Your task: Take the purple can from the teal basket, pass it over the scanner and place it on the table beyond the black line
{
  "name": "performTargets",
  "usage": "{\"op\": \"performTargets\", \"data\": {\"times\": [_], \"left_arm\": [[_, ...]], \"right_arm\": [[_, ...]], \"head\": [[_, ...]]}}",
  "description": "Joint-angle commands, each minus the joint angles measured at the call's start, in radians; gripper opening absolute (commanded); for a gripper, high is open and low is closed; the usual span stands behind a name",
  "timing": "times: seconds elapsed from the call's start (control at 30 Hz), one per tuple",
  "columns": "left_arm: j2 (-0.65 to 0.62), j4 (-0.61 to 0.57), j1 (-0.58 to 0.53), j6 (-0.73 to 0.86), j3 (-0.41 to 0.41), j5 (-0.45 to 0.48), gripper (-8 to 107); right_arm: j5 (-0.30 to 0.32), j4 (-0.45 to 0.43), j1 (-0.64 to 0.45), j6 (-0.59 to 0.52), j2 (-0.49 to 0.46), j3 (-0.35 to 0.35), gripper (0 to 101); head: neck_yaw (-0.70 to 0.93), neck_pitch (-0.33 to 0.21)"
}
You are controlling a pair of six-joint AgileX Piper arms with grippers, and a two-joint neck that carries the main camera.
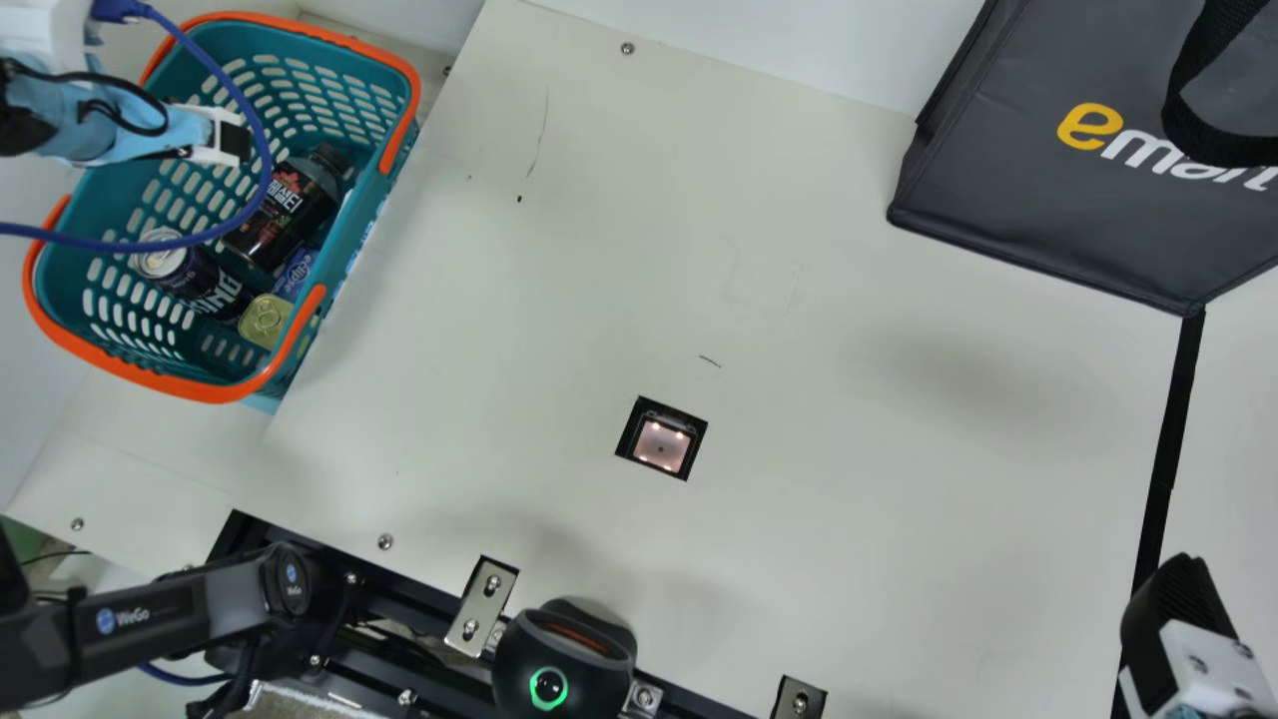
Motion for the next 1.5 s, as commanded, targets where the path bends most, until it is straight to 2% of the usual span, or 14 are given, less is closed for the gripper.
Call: {"op": "performTargets", "data": {"times": [0.0, 0.4, 0.7, 1.13, 1.47], "left_arm": [[0.019, 0.001, -0.007, -0.003, 0.005, -0.015, 90], [0.106, 0.029, -0.048, -0.066, 0.044, -0.111, 90], [0.134, 0.067, -0.064, -0.177, 0.078, -0.182, 90], [0.115, 0.133, -0.042, -0.475, 0.108, -0.220, 90], [0.087, 0.236, -0.045, -0.734, 0.125, -0.185, 90]], "right_arm": [[0.000, 0.000, 0.000, 0.000, 0.000, 0.000, 95], [0.000, 0.000, 0.000, 0.000, 0.000, 0.000, 95], [0.000, 0.000, 0.000, 0.000, 0.000, 0.000, 95], [0.000, 0.000, 0.000, 0.000, 0.000, 0.000, 95], [0.000, 0.000, 0.000, 0.000, 0.000, 0.000, 95]], "head": [[0.002, -0.029], [0.002, -0.029], [0.002, -0.029], [0.002, -0.029], [0.002, -0.029]]}}
